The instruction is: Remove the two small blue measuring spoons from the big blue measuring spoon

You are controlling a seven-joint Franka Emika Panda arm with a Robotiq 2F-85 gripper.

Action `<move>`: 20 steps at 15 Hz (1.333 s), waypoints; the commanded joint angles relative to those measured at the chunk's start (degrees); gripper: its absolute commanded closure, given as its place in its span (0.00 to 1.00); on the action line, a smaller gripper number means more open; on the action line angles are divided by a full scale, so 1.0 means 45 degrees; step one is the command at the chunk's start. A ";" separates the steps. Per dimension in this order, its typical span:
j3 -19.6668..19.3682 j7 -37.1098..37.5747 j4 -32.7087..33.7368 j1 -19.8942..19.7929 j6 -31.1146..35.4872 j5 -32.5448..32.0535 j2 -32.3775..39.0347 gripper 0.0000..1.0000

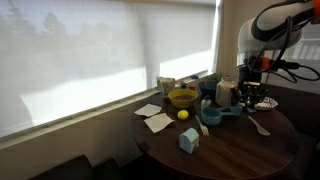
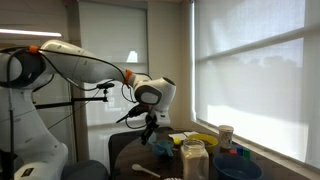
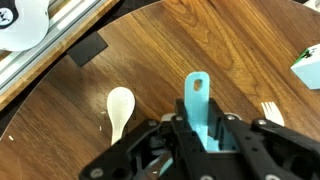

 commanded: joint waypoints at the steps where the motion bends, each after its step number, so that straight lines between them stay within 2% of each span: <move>1: -0.0242 -0.0140 -0.1337 -0.0338 0.0424 0.0596 -0.0736 0.94; 4: -0.0333 -0.0351 -0.2069 -0.0479 0.1046 0.0782 -0.0967 0.94; 6: -0.0261 -0.0456 -0.2424 -0.0584 0.1530 0.0365 -0.1060 0.94; 11: -0.0216 -0.0574 -0.2895 -0.0595 0.2510 0.0221 -0.1147 0.94; 12: -0.0211 -0.0574 -0.2914 -0.0587 0.2566 0.0234 -0.1164 0.68; 13: -0.0214 -0.0549 -0.2910 -0.0582 0.2585 0.0265 -0.1189 0.48; 20: -0.0243 -0.0321 -0.2732 -0.0777 0.2011 -0.0055 -0.2215 0.00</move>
